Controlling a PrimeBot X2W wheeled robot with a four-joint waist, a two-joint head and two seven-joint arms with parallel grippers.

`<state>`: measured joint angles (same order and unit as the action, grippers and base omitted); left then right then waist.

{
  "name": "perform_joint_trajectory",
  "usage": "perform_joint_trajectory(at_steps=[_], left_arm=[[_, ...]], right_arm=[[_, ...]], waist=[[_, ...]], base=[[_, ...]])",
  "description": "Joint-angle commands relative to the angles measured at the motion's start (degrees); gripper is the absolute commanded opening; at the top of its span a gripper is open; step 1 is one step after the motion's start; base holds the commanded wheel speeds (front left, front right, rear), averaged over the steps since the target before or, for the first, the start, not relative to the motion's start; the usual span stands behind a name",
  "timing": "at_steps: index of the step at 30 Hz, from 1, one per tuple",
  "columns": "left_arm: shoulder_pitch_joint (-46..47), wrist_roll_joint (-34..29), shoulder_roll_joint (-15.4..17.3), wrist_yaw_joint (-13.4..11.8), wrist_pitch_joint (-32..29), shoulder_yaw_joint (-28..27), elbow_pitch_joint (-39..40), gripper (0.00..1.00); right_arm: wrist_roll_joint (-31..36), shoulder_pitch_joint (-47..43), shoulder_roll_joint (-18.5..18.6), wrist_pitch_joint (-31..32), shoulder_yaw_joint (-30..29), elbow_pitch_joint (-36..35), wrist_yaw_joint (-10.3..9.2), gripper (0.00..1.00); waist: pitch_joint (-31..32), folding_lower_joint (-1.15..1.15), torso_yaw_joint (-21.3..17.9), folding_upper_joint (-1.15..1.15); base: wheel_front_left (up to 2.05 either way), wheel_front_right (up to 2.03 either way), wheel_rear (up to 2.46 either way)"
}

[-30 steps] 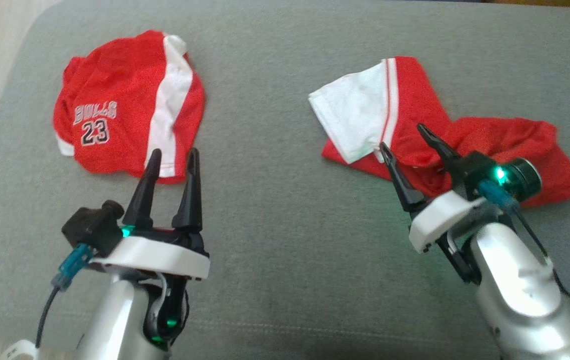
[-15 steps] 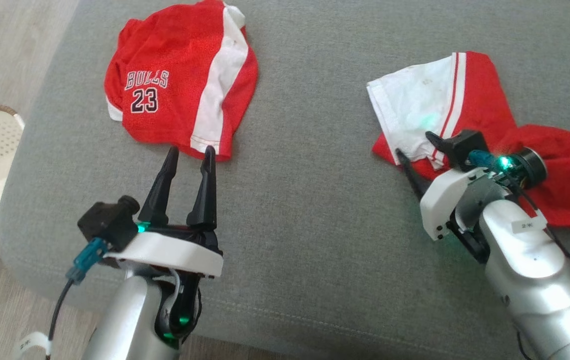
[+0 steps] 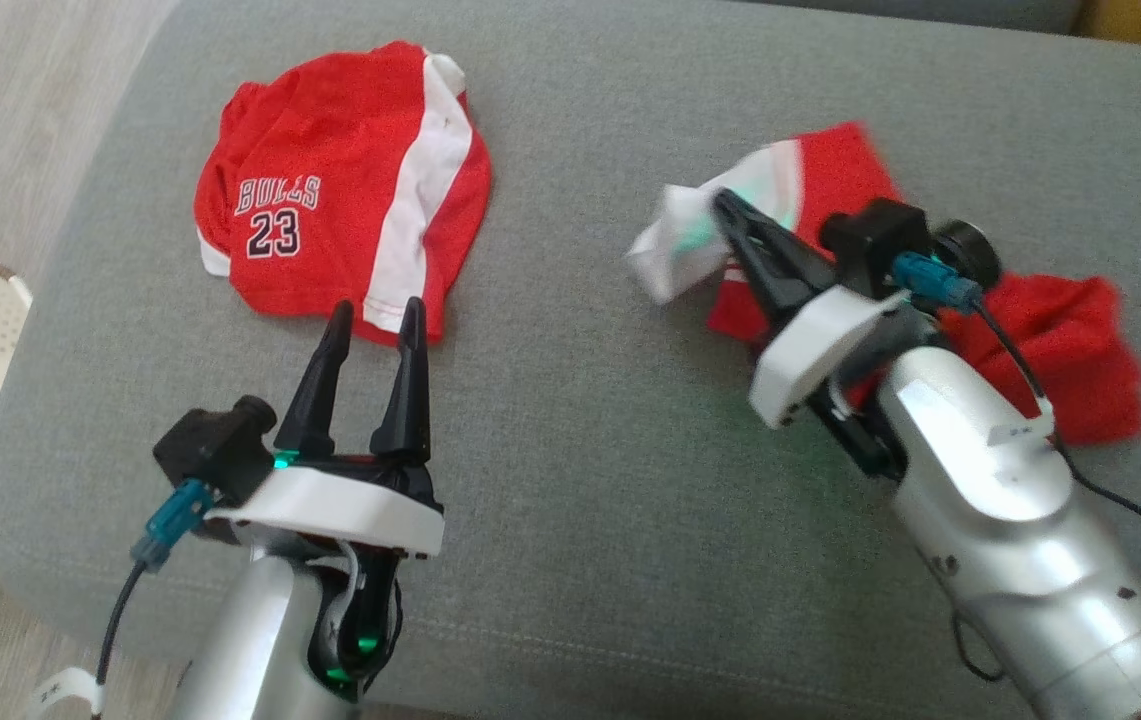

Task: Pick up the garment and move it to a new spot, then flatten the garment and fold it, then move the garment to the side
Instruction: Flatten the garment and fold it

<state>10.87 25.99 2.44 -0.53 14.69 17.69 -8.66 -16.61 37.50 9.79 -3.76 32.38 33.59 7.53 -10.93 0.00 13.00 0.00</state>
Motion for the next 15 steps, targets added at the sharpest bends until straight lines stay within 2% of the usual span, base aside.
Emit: perform_joint_trajectory(at_steps=[1,5,6,9,12,14,15], left_arm=[[1.11,0.26,0.44,-0.25,0.30,-2.04,1.87,1.00],[0.68,0.37,0.44,-0.29,0.30,-2.34,1.77,1.00],[0.60,0.44,0.44,-0.29,0.30,-2.39,1.85,1.00],[0.76,0.59,0.44,-0.27,0.30,-2.09,2.07,1.00],[0.98,0.71,0.44,-0.27,0.30,-1.80,2.29,1.00],[1.27,0.65,0.44,-0.12,0.30,-1.41,2.12,1.00],[1.47,0.63,0.43,-0.02,0.30,-1.16,2.03,1.00]], right_arm=[[-0.86,2.00,-1.58,-0.63,1.20,-2.71,-0.04,0.00],[-6.41,4.31,-1.61,-0.05,1.14,-7.53,-0.04,0.00],[-9.36,5.53,-0.49,1.37,-1.53,-8.49,-0.04,0.00],[-11.52,7.34,2.79,3.06,-7.28,-7.82,-0.04,0.00],[-14.11,8.84,5.74,5.27,-15.06,-3.02,-0.04,0.00],[-12.48,10.45,8.93,5.94,-19.02,2.28,-0.04,0.00],[-10.24,11.25,10.88,6.06,-21.08,5.80,-0.04,0.07]], waist=[[0.60,0.00,-0.54,0.00],[1.41,0.00,-1.12,0.00],[1.46,0.00,-1.19,0.00],[1.07,0.00,-0.93,0.00],[0.24,0.00,-0.75,0.00],[-0.33,0.00,-0.54,0.00],[-0.57,0.00,-0.34,0.00]], base=[[0.00,0.00,0.00],[0.00,0.00,0.00],[0.00,0.00,0.00],[0.00,0.00,0.00],[0.00,0.00,0.00],[0.00,0.00,0.00],[0.00,0.00,0.00]])
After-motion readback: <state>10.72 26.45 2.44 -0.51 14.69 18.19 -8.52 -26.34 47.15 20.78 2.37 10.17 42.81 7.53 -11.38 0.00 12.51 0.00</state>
